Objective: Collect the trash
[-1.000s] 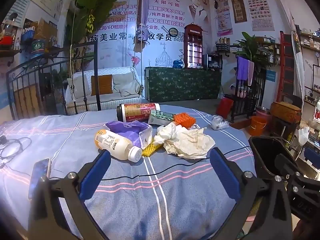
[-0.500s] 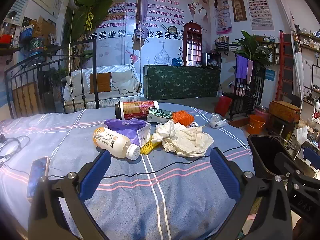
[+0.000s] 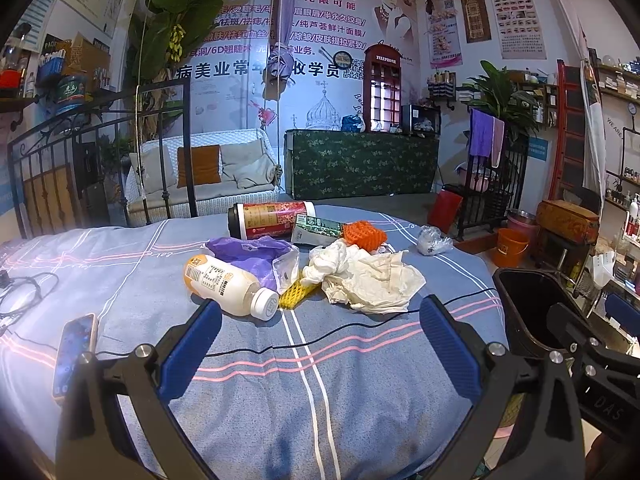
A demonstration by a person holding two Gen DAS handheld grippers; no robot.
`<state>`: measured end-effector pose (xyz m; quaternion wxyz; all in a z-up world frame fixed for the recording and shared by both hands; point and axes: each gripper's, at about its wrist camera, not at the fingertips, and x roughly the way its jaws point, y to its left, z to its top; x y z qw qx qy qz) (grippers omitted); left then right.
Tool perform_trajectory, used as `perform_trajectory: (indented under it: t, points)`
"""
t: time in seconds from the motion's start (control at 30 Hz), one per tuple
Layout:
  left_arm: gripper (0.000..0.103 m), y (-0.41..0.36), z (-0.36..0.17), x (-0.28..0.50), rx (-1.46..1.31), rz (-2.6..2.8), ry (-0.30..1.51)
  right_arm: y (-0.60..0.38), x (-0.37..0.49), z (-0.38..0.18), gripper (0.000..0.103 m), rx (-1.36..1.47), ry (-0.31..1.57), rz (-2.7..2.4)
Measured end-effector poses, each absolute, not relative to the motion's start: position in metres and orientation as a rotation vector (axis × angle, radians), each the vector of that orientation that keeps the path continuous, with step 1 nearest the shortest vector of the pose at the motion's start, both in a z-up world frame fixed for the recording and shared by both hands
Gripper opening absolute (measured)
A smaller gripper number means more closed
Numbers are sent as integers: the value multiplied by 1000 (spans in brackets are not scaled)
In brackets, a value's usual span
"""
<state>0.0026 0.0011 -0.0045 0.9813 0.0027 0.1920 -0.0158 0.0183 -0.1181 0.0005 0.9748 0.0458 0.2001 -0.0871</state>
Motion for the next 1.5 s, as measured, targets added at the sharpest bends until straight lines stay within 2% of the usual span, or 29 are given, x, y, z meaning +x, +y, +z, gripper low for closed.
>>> perform_trajectory:
  t: [1.5]
  points:
    - [98, 2, -8, 1, 2, -35, 397, -119, 16, 1, 99, 101, 414, -178]
